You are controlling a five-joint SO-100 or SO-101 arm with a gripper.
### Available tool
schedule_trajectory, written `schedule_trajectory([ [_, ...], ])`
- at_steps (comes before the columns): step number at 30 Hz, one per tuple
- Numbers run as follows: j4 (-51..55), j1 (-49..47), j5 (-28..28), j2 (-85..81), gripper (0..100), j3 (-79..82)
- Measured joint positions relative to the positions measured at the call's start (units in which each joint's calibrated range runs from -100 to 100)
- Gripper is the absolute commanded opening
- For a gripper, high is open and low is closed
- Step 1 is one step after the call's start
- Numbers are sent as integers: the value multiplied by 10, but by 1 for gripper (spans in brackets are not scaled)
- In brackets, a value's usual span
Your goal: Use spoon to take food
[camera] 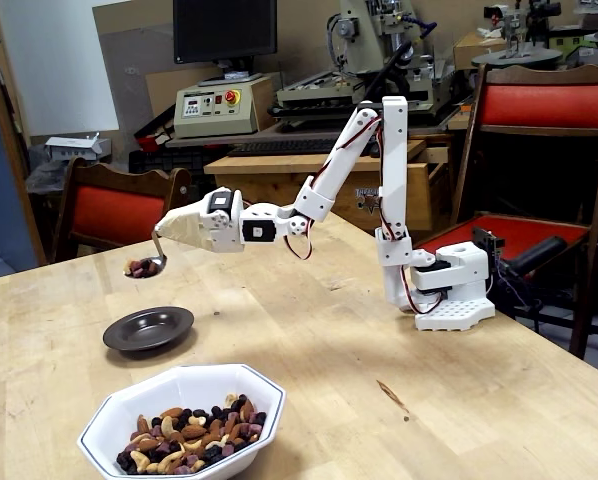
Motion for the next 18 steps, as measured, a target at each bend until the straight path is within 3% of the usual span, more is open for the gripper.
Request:
schedule_trajectory([
  [18,0,0,27,-2,4,108],
])
